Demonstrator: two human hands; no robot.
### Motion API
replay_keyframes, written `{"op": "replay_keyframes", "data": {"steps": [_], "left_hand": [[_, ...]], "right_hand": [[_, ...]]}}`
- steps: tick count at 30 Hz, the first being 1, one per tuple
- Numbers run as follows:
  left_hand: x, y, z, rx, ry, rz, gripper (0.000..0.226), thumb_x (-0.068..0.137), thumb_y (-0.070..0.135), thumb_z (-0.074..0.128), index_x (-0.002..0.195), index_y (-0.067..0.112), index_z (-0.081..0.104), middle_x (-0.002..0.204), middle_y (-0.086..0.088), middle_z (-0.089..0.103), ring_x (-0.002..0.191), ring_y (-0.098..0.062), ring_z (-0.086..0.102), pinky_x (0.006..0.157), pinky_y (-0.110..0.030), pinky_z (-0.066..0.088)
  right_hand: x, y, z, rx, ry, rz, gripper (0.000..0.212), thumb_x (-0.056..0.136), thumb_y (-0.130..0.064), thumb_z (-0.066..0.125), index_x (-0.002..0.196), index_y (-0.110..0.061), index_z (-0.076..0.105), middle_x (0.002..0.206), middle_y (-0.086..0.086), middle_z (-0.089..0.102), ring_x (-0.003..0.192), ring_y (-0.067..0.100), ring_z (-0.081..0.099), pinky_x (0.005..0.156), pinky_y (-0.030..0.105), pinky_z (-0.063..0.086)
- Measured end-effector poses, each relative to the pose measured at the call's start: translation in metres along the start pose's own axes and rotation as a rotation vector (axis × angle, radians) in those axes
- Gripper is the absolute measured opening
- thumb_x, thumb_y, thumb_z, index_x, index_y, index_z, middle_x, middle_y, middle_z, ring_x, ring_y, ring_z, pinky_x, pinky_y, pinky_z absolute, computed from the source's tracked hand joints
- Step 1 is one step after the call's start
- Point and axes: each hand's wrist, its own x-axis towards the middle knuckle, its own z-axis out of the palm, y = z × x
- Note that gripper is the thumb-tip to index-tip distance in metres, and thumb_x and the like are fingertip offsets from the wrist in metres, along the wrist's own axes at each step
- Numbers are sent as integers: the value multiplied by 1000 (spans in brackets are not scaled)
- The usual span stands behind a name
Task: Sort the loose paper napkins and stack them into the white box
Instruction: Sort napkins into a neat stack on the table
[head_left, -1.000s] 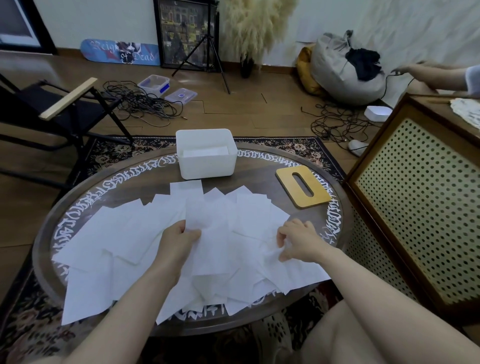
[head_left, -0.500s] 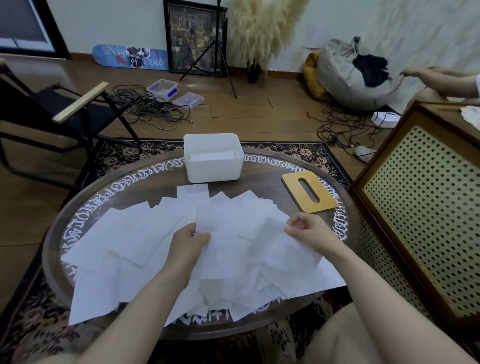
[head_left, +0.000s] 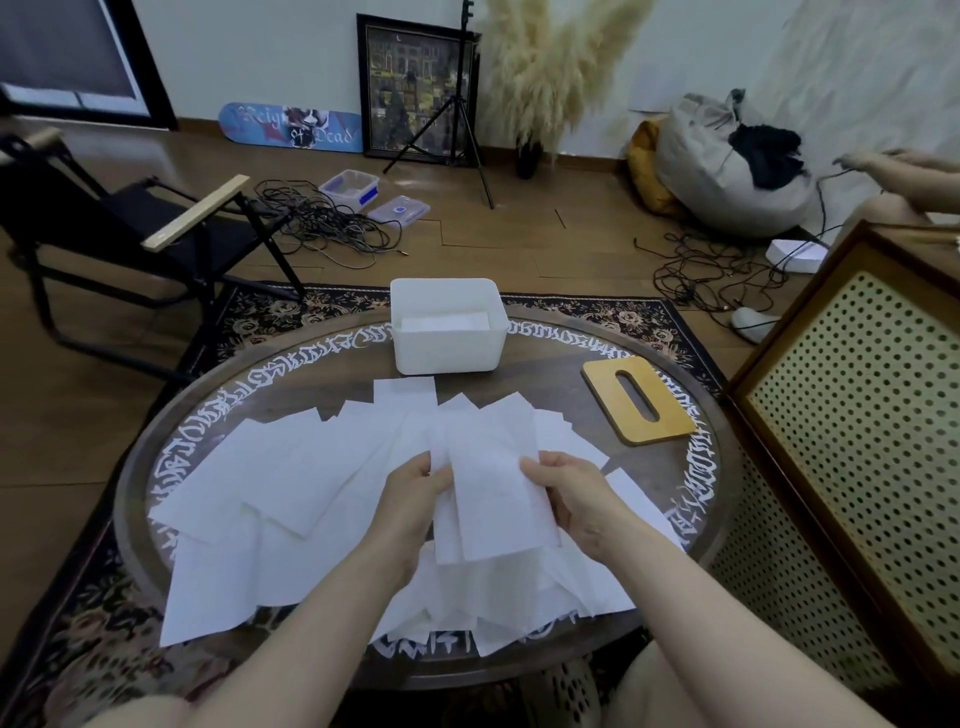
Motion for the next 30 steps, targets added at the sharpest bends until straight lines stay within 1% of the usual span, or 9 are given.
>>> {"op": "replay_keyframes", "data": {"steps": [6,11,13,16,19,21,23,25,30], "left_hand": [[0,-1,-4,-61,7,-23,21,96,34,54,107,21,67,103,3,73,96,-20,68,84,-39,53],[0,1,-8,42,7,60,19,90,9,62,105,21,66,100,4,72,90,-16,67,63,-23,50],[0,5,-12,91,-41,74,20,89,5,61,100,20,67,96,3,73,86,-14,69,64,-22,51],[1,9,-21,201,-207,57,21,87,2,62,101,17,70,97,-2,74,85,-17,71,74,-27,55],[0,11,-26,349,-375,48,21,84,8,63,102,17,71,98,-2,75,87,-17,71,72,-24,55],[-1,10,-26,418,-406,59,27,75,18,61,100,19,71,94,1,75,85,-15,71,68,-21,53],[-1,10,-26,443,-366,84,25,70,21,60,93,18,71,89,0,74,79,-14,70,67,-22,53],[2,11,-27,437,-275,109,14,74,16,67,88,16,70,90,-7,73,74,-15,68,68,-26,52],[11,13,-37,229,-41,77,18,81,4,70,98,9,68,93,-7,70,76,-18,65,56,-28,55]], "right_hand": [[1,2,6,-9,5,6,21,89,-16,65,106,-5,64,92,7,74,86,24,69,87,40,55],[1,1,1,-95,9,-56,34,84,-18,72,113,-7,57,104,8,67,85,19,65,75,33,54],[1,-1,-3,-166,48,-142,39,82,-17,74,115,-12,54,103,2,60,85,14,60,70,26,47],[2,-5,-10,-222,2,-231,48,80,-18,76,121,-19,52,113,-3,60,99,12,58,75,21,44],[5,-6,-16,-281,-121,-202,54,75,-19,81,122,-23,55,116,-1,64,112,13,58,97,29,47],[3,-6,-16,-349,-250,-143,49,74,-19,82,118,-22,61,113,2,69,109,14,64,98,31,48],[-2,-4,-13,-377,-314,-116,33,78,-12,78,108,-12,66,103,4,73,95,16,70,83,26,54],[-4,-3,-10,-357,-262,-131,16,81,-9,74,96,-6,69,93,6,75,81,16,71,68,24,55],[2,-1,-7,-204,-23,-189,16,87,-8,67,103,-8,66,100,5,73,81,14,70,69,24,56]]}}
